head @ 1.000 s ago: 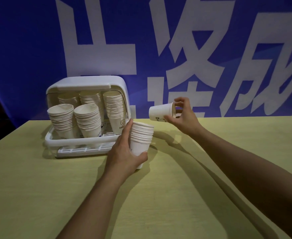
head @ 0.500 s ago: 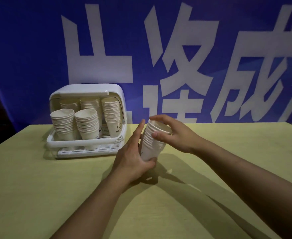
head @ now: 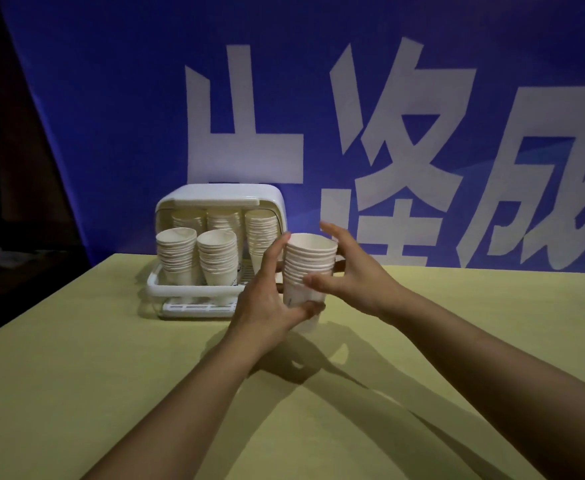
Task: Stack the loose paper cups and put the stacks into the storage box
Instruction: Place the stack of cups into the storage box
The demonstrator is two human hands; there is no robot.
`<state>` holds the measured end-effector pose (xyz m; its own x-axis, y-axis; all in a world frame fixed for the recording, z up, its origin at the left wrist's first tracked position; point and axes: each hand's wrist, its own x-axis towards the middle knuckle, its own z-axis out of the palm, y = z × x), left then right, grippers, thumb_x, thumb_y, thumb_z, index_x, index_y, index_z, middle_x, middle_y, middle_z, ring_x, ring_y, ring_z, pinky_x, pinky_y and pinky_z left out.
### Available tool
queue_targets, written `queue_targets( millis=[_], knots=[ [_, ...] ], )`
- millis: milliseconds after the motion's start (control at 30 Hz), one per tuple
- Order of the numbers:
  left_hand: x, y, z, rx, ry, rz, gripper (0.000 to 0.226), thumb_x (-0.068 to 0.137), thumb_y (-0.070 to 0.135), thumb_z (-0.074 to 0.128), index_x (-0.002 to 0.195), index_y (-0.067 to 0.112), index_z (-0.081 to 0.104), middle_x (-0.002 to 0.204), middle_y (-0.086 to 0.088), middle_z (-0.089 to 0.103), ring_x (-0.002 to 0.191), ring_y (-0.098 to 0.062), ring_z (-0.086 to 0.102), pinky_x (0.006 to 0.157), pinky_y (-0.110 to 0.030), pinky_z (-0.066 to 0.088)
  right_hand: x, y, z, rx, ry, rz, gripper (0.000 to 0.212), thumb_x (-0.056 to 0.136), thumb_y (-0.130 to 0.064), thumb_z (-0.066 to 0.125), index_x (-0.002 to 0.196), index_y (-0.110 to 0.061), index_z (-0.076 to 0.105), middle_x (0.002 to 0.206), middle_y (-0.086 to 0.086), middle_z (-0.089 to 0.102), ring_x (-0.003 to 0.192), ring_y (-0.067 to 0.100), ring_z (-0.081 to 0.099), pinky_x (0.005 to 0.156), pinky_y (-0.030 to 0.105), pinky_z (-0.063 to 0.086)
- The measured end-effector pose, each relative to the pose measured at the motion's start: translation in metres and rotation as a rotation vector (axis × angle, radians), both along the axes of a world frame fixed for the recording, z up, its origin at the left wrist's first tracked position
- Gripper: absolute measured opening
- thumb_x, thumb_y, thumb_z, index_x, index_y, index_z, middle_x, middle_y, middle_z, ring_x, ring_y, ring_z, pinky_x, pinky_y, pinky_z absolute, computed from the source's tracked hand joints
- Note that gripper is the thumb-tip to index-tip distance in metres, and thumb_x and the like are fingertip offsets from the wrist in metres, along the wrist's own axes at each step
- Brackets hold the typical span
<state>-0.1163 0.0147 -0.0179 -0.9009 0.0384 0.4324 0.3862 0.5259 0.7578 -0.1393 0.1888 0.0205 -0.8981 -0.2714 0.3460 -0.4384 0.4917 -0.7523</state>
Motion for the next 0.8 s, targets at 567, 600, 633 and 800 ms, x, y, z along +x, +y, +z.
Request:
queue_targets(
  millis=[567,600,633,800],
  knots=[
    [-0.075,-0.005,-0.001,0.105,0.218,0.661,0.081,0.079,0.050,0.077,0.145,0.040,0.031,0.139,0.001,0.058,0.126,-0.027,0.056,0.099,-0.051,0.045,-0.088,-0.071,0.018,-0.047,0.124,-0.026,0.067,0.088,-0.030,0.073,0.147,-0.029,0.040,0.139,-0.003,0.053,0.104,0.007,0.056,0.063,0.010,0.048],
    [-0.080,-0.004,-0.001,0.097,0.219,0.683,0.080,0.080,0.049,0.077,0.145,0.039,0.033,0.138,0.001,0.059,0.126,-0.027,0.057,0.100,-0.050,0.043,-0.090,-0.072,0.018,-0.041,0.135,-0.035,0.066,0.089,-0.029,0.073,0.146,-0.028,0.040,0.139,-0.003,0.053,0.103,0.006,0.056,0.061,0.009,0.048],
    [-0.083,-0.004,-0.002,0.085,0.213,0.701,0.079,0.080,0.049,0.078,0.145,0.038,0.034,0.138,0.001,0.059,0.126,-0.025,0.056,0.102,-0.049,0.041,-0.092,-0.073,0.017,-0.038,0.140,-0.041,0.065,0.089,-0.029,0.072,0.146,-0.028,0.041,0.138,-0.003,0.053,0.101,0.005,0.056,0.061,0.009,0.047],
    [-0.087,-0.005,-0.025,0.035,0.177,0.699,0.081,0.078,0.043,0.081,0.146,0.036,0.037,0.144,0.006,0.054,0.133,-0.019,0.051,0.102,-0.047,0.032,-0.099,-0.074,-0.007,0.025,0.082,-0.049,0.063,0.089,-0.025,0.073,0.145,-0.025,0.042,0.137,0.001,0.055,0.100,0.007,0.057,0.074,0.015,0.048]
  ],
)
